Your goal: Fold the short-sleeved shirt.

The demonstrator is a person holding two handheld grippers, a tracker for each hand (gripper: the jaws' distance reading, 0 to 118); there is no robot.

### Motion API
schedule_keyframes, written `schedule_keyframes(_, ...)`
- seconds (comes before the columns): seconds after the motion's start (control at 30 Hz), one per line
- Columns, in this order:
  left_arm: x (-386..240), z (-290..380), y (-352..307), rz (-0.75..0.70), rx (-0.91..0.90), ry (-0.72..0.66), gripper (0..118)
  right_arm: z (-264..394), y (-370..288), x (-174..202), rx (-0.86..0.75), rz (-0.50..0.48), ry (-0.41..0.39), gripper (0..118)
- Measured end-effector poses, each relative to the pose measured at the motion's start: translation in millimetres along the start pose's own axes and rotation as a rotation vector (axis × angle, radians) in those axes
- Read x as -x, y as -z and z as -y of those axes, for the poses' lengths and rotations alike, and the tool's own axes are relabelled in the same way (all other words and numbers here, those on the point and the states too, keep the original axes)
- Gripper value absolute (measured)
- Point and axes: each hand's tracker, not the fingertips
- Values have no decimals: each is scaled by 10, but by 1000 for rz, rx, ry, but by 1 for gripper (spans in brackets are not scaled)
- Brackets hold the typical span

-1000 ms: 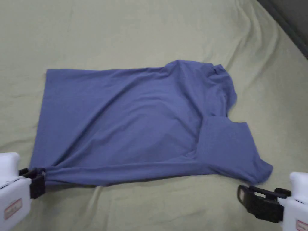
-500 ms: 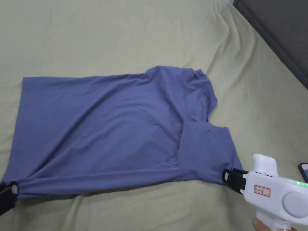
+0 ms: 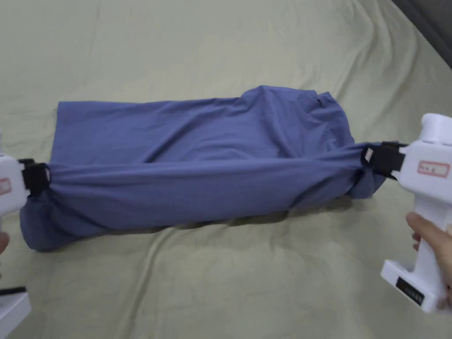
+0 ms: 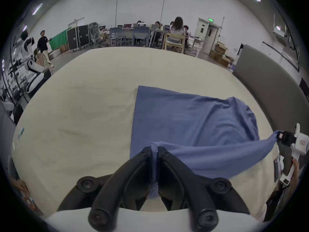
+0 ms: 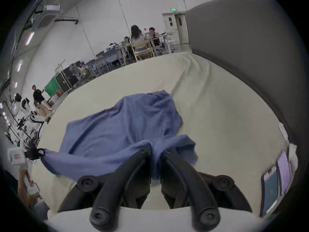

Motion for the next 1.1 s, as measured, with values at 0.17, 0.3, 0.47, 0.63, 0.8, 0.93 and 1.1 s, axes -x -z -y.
schedule_keyframes(0.17,-8,-83,852,-57,167,9,5,-93,783,70,148,45,-18,12)
schedule_keyframes(0.3,-28,26,1065,-72,205,12,5,28,1000,40,204,74,-54,12)
schedule_keyframes(0.47,4,52,820,-83,156,-5,90,37,831,-99,235,37,-5,116)
schedule_keyframes(0.63,109,208,111,-33,30,-41,90,96,148,-164,181,-36,3,115)
schedule_keyframes(0.8,69,838,-930,17,-134,19,0,681,-767,-4,69,-44,-121,4)
schedule_keyframes(0.93,-49,1288,-1268,-45,-62,11,0,1239,-1112,125,90,-29,-130,4)
schedule_keyframes(1.1,-68,1259,-1097,-47,-57,40,0,1525,-1256,287,117,-26,-160,4)
